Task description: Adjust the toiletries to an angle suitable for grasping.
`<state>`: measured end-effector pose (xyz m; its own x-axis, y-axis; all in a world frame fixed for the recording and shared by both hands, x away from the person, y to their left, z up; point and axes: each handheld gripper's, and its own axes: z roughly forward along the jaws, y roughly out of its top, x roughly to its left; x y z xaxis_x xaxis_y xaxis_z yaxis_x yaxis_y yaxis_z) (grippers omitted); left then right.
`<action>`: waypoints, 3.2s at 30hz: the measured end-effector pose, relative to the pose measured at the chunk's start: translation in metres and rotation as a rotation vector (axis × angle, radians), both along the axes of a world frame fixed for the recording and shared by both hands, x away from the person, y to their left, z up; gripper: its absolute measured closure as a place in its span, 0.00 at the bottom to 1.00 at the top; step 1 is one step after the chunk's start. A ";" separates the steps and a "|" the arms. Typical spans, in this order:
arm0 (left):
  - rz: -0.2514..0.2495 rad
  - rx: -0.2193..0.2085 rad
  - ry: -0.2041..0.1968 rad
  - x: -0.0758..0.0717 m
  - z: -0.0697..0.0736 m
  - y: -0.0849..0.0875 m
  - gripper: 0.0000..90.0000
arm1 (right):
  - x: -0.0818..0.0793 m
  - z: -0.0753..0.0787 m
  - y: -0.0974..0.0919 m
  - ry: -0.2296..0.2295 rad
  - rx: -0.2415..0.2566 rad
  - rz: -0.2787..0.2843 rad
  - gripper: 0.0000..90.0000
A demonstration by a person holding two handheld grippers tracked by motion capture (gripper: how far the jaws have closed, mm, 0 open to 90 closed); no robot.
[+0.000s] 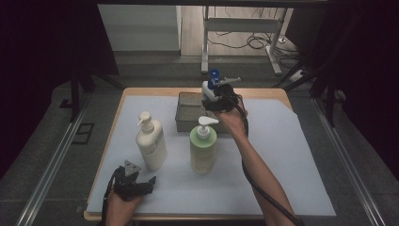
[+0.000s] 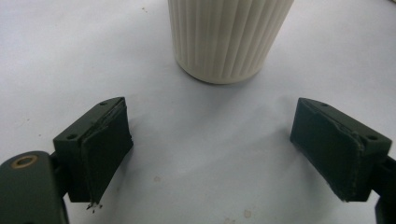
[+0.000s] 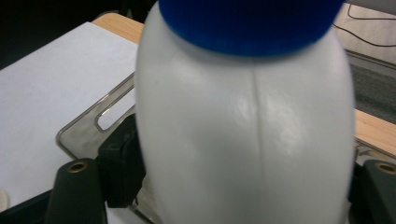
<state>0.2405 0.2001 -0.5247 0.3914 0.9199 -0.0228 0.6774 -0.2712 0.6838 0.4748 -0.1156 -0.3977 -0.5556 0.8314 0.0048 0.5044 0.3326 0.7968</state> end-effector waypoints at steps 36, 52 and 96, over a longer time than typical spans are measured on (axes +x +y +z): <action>0.001 -0.001 -0.001 0.000 0.000 0.000 0.13 | -0.043 -0.012 -0.063 0.081 -0.014 0.055 0.65; 0.001 -0.002 0.000 0.000 0.000 0.000 0.13 | -0.007 -0.036 -0.053 0.101 -0.039 -0.035 1.00; 0.001 -0.002 0.000 0.000 0.000 0.000 0.13 | 0.018 -0.060 -0.027 0.226 -0.048 -0.028 1.00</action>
